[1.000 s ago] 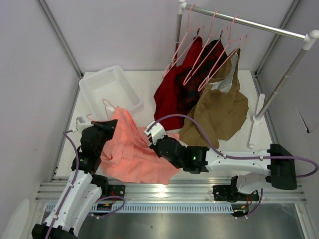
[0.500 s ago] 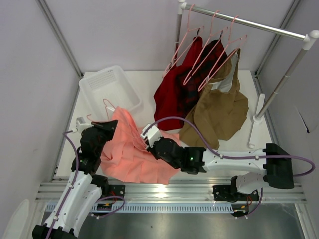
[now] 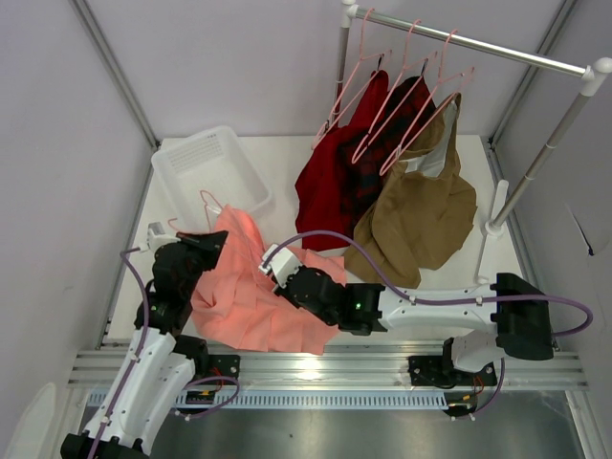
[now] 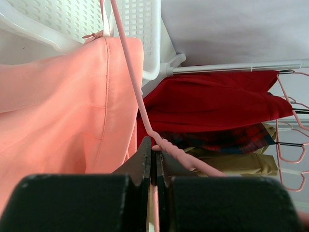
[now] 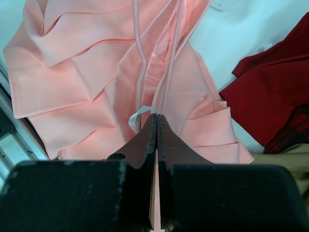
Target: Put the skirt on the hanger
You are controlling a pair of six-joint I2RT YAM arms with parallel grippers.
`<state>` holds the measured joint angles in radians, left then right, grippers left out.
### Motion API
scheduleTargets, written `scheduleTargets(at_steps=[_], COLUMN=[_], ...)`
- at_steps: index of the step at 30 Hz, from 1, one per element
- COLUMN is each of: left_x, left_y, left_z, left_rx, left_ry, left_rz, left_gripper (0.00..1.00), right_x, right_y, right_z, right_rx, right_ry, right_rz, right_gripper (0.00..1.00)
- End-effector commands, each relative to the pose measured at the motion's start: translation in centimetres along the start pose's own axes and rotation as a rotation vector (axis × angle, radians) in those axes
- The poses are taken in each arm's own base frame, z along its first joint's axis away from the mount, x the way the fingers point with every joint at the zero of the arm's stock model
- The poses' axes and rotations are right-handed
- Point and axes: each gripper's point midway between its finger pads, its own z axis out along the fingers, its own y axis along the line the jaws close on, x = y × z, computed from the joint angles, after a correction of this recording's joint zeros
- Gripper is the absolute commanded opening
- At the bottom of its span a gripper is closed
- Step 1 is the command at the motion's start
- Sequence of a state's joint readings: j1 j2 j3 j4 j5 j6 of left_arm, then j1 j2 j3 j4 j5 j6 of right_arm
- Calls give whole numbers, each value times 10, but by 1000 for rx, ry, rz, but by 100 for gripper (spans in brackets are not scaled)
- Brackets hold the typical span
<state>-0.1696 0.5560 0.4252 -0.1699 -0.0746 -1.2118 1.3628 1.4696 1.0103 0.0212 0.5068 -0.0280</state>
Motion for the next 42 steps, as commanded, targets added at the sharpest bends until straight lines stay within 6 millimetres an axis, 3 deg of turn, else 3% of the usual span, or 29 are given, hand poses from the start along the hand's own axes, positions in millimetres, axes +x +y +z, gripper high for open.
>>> scheduleTargets(at_steps=[1,10,16,22,30,34,36,37,38,39,40,42], left_x=[5,3,7,5,1,-8,-14,-21,-23,-24,-28,-26], left_y=[-7,-22,-16,-13,-16,-18,-22,-29,-31,-33,-44,-47], left_z=[-9,-20,-24,-27,-29,-32,-34,-37,-38,-39,-43,-41], left_rx=[13,46,35,31,31,14,18,25,27,30,58,58], left_ry=[50,71,81,71,56,18,-4,-28,-34,-36,-40,-16], left_rz=[15,30,24,29,49,90,117,150,172,196,245,299], left_gripper=[0,0,0,0,0,0,0,0,0,0,0,0], right_x=[-37,-36,-50,-58,-50,-48,-48,-48,-43,-50,-47,-44], right_y=[-6,-5,0,9,9,12,14,13,14,10,4,-7], right_z=[4,10,11,26,48,44,35,32,28,20,17,8], right_rx=[9,-9,-35,-69,-56,-88,-131,-141,-160,-164,-156,-142], right_ry=[-97,-108,-161,-164,-107,-95,-86,-79,-53,-61,-35,23], right_rz=[10,-28,-9,-25,-24,-12,4,13,18,57,75,116], right_gripper=[0,0,0,0,0,1,18,34,42,49,61,77])
